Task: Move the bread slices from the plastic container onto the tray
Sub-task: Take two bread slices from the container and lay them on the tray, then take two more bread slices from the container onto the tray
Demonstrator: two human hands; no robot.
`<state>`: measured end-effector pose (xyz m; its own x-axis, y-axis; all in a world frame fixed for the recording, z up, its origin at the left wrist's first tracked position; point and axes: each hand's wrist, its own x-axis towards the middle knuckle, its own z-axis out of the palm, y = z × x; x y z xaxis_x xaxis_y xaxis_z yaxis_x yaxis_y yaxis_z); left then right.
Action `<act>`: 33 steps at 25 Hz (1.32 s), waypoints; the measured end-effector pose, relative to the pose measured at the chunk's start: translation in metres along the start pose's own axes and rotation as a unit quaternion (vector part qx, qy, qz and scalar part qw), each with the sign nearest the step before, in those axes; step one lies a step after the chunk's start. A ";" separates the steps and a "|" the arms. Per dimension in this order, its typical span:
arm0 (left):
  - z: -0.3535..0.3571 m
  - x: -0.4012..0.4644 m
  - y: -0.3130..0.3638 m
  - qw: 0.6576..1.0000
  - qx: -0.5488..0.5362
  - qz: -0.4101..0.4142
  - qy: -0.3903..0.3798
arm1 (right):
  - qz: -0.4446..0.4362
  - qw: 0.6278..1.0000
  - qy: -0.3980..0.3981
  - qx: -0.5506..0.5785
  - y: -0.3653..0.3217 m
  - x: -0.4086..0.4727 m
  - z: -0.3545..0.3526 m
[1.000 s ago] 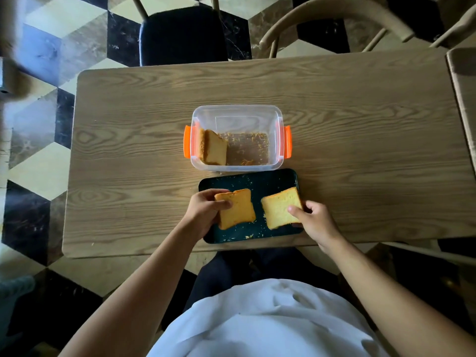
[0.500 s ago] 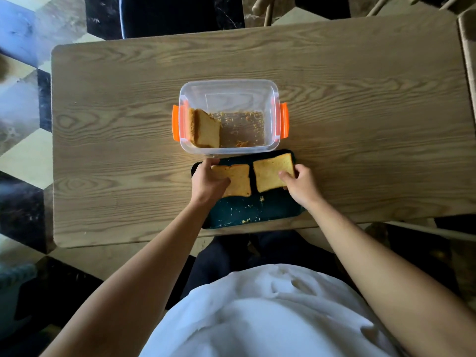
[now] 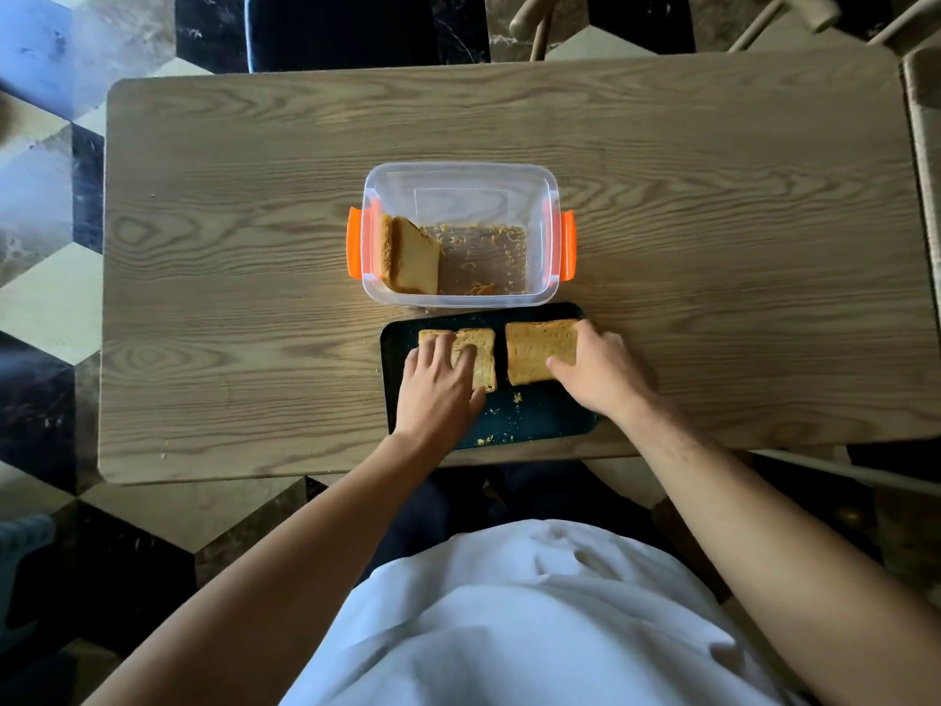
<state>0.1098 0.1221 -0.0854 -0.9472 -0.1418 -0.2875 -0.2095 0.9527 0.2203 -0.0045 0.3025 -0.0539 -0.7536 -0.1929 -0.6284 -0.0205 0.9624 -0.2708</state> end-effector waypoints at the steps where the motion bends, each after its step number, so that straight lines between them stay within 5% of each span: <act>1: 0.003 -0.001 0.003 0.999 0.009 0.031 -0.006 | -0.034 0.999 0.016 -0.028 -0.004 -0.002 0.005; 5: 0.014 0.000 0.009 0.991 0.047 0.126 -0.022 | -0.151 0.970 0.081 -0.170 -0.012 -0.013 0.034; 10: 0.010 0.007 0.001 0.989 0.069 0.124 -0.044 | -0.195 0.952 0.094 -0.215 -0.010 -0.006 0.050; 17: -0.011 0.004 -0.018 0.996 0.044 0.082 -0.011 | -0.241 0.953 0.084 -0.166 -0.020 -0.008 0.028; 22: -0.055 0.000 -0.029 0.979 -0.059 0.126 0.149 | -0.396 0.912 0.103 0.013 -0.066 -0.017 -0.004; 26: -0.098 0.022 -0.048 0.970 -0.067 0.082 0.217 | -0.353 0.924 0.110 0.102 -0.127 0.031 -0.031; 33: -0.125 0.052 -0.076 0.995 -0.032 0.009 0.096 | -0.286 0.955 -0.070 0.019 -0.186 0.099 -0.023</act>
<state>0.0466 0.0087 -0.0008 -0.9787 -0.1786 -0.1014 -0.2005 0.9375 0.2844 -0.0900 0.1088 -0.0488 -0.5305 -0.7123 -0.4596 -0.3768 0.6838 -0.6248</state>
